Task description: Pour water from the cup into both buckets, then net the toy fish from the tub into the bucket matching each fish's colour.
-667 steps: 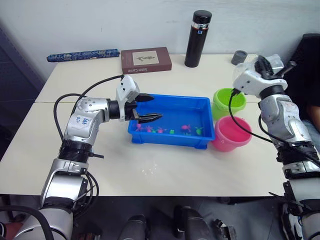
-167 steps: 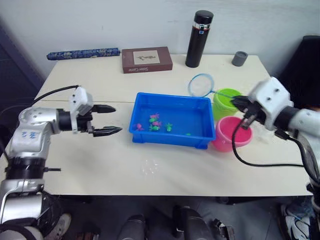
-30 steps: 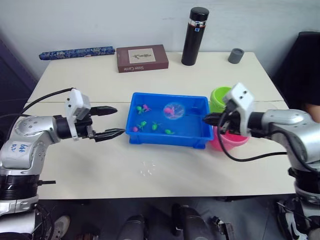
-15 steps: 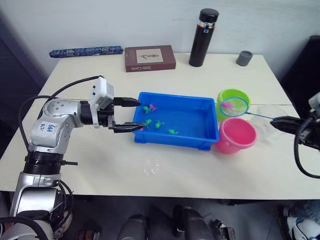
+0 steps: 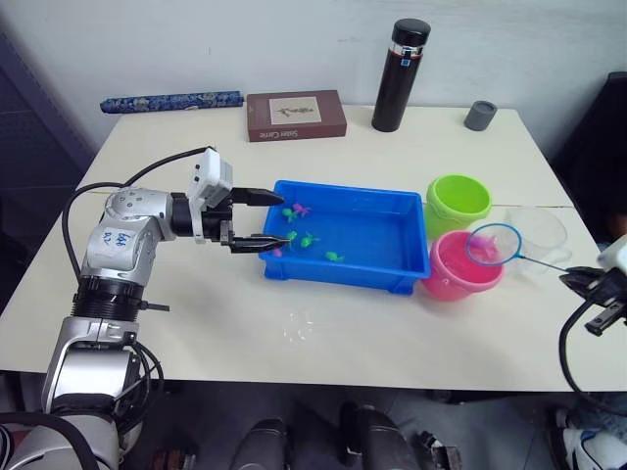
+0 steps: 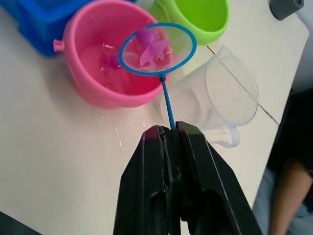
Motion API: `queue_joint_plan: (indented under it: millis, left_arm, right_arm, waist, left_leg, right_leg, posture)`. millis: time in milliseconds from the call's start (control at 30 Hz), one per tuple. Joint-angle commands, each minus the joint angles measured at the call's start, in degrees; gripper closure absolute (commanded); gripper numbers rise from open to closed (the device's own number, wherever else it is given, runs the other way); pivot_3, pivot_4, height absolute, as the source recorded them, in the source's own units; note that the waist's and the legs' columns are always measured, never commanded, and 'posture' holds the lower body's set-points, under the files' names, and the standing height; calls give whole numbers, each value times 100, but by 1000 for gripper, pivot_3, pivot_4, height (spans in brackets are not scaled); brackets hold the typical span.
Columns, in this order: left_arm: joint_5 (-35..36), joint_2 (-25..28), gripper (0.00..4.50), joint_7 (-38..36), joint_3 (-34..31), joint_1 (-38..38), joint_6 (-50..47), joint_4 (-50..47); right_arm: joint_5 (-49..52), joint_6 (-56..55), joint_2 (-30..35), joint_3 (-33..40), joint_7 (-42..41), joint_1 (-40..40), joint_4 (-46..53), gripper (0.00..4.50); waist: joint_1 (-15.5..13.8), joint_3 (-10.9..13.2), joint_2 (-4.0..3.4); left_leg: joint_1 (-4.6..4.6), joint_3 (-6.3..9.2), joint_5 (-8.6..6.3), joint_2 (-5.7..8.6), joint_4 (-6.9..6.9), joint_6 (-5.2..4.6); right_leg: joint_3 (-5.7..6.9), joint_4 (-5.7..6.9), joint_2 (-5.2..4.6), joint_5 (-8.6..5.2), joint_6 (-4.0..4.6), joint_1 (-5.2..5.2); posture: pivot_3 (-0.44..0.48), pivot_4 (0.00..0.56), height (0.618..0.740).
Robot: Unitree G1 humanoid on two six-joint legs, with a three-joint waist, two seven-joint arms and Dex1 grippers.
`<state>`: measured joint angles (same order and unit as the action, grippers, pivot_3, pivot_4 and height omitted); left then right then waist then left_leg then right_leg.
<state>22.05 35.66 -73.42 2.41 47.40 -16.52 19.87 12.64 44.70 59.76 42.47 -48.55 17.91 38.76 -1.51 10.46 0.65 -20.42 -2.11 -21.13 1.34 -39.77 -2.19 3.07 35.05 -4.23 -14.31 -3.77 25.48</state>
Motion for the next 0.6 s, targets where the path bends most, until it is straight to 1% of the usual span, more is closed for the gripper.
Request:
queue_joint_plan:
  millis: [33, 167, 467, 600]
  left_arm:
    - [-90, -57, 33, -95, -14, 206, 185, 178]
    - [-134, -104, 33, -139, -28, 222, 232, 242]
    - [-167, -168, 33, -189, -72, 245, 282, 272]
    - [-145, -191, 33, -231, -83, 270, 294, 258]
  right_arm:
    - [-946, -1218, -70, -157, 346, 287, 173, 4500]
    - [-1653, -2093, -108, -276, 436, 588, 119, 4500]
    - [-3051, -3949, -158, -321, 845, 696, -399, 4500]
    - [-3438, -4521, -247, -284, 959, 749, -610, 4500]
  waist:
    - [-2, 0, 0]
    - [-1, 0, 0]
    - [-1, 0, 0]
    - [1, 0, 0]
  left_leg:
    - [0, 0, 0, 0, 0, 0]
    - [0, -2, 0, 0, -6, 0]
    - [-1, -3, 0, -1, -16, 0]
    - [-1, -4, 0, -1, -17, 0]
  right_leg:
    - [0, 0, 1, 0, 0, 0]
    - [0, 1, 5, 1, -1, 0]
    - [-3, 3, 10, 1, -2, -3]
    - [-4, 4, 11, 1, -2, -3]
  posture:
    - [0, 150, 740]
    - [0, 150, 740]
    - [0, 150, 740]
    - [0, 150, 740]
